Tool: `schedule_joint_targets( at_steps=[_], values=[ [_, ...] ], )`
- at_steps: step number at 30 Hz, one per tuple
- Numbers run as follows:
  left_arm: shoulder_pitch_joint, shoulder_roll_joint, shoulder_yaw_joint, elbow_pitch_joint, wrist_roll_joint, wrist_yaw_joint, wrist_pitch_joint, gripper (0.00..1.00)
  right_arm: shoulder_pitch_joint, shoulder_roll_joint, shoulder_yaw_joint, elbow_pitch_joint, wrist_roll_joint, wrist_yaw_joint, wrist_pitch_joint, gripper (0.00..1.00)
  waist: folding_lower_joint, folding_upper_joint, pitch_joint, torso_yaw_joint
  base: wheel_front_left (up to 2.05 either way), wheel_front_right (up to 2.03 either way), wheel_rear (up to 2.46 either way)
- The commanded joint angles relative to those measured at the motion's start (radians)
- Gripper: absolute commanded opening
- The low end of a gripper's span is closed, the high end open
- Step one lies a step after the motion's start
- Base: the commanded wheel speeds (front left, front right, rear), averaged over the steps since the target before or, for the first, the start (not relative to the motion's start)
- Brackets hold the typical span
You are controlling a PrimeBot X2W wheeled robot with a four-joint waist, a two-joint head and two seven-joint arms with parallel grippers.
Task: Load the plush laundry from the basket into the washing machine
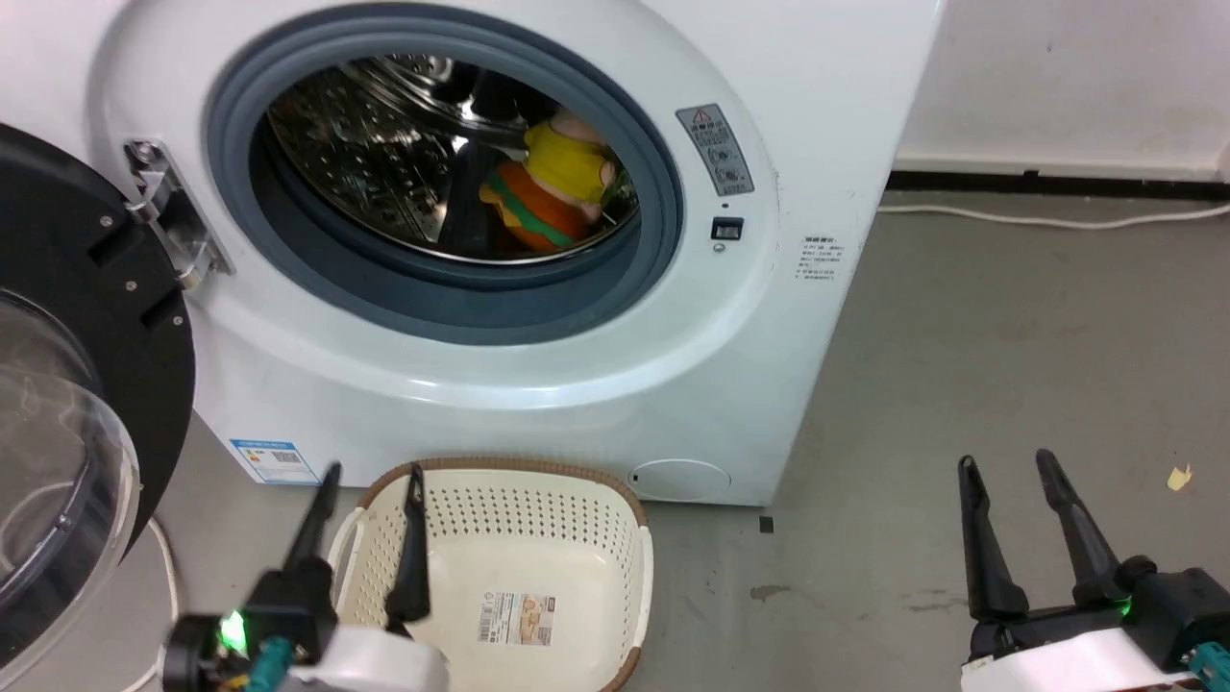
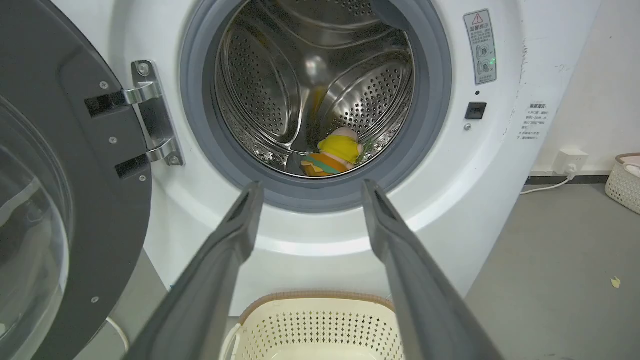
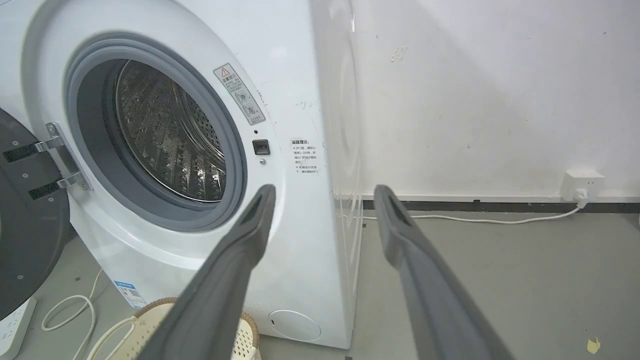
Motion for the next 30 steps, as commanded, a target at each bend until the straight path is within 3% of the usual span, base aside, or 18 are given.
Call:
schedule_joint_targets(
  at_steps=[1,6,14,15,30],
  values=[
    [0.014,-0.011,0.0,-0.009,0.009,0.005,-0.005,1.0,0.014,0.0,0.003,0.002,-0.007,-0.001,-0.004,1.0,0.0002,0.0,-0.006,0.002,0.0,0.0,0.0],
    [0.061,-0.054,0.025,-0.021,0.03,0.007,-0.005,1.0,0.029,0.0,0.009,0.009,-0.007,-0.001,-0.004,1.0,0.0002,0.0,-0.02,0.009,0.0,0.0,0.0],
    [0.085,-0.102,0.1,-0.031,0.037,-0.042,-0.005,1.0,0.038,0.0,0.02,0.02,-0.003,-0.001,-0.004,1.0,0.0002,0.0,-0.024,0.02,0.0,0.0,0.0],
    [0.074,-0.101,0.103,-0.028,0.035,-0.046,0.0,0.0,0.023,0.0,0.02,0.019,-0.002,0.0,0.0,0.0,0.0002,0.0,-0.024,0.021,0.0,0.0,0.0],
    [0.07,-0.108,0.111,-0.031,0.051,-0.057,0.024,0.0,0.016,0.0,0.02,0.018,-0.018,0.0,0.024,0.0,0.0002,0.0,-0.029,0.024,0.0,0.0,0.0]
  ],
)
